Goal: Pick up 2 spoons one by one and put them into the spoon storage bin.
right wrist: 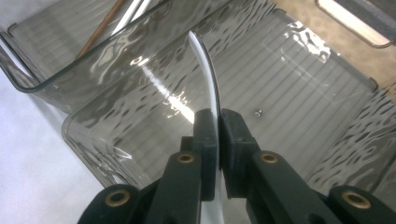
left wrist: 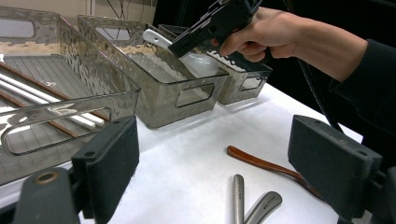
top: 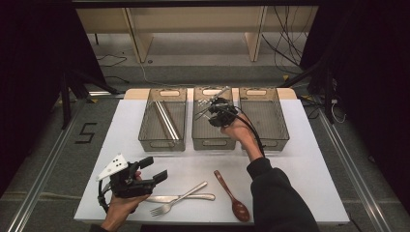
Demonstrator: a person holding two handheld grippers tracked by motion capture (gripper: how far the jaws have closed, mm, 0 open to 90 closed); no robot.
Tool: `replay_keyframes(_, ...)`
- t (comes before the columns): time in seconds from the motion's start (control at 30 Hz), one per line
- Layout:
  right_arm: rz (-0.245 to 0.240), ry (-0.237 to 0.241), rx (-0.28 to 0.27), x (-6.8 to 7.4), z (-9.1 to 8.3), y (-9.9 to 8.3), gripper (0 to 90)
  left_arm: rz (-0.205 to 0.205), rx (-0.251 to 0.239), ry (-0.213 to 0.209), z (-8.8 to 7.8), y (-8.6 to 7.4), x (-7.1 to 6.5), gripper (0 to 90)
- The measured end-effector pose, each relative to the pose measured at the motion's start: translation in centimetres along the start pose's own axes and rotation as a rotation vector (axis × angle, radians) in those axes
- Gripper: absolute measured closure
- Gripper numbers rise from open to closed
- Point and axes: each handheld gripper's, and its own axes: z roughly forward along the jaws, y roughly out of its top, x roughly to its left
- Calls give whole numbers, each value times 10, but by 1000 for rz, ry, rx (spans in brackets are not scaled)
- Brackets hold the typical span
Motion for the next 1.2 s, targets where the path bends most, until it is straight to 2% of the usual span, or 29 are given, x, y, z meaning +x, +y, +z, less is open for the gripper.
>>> replay_keyframes(0.87,29,11,77,0,17,-13,848,-4,-2,2,0,0,0,161)
replay_keyframes(1.03,31,11,88,0,15,-13,806,-4,-2,2,0,0,0,161)
replay_keyframes(1.13,33,22,81,1,12,-12,692,-1,1,2,0,0,0,161)
replay_keyframes(1.2,37,26,75,1,8,-11,655,1,1,3,0,0,0,161)
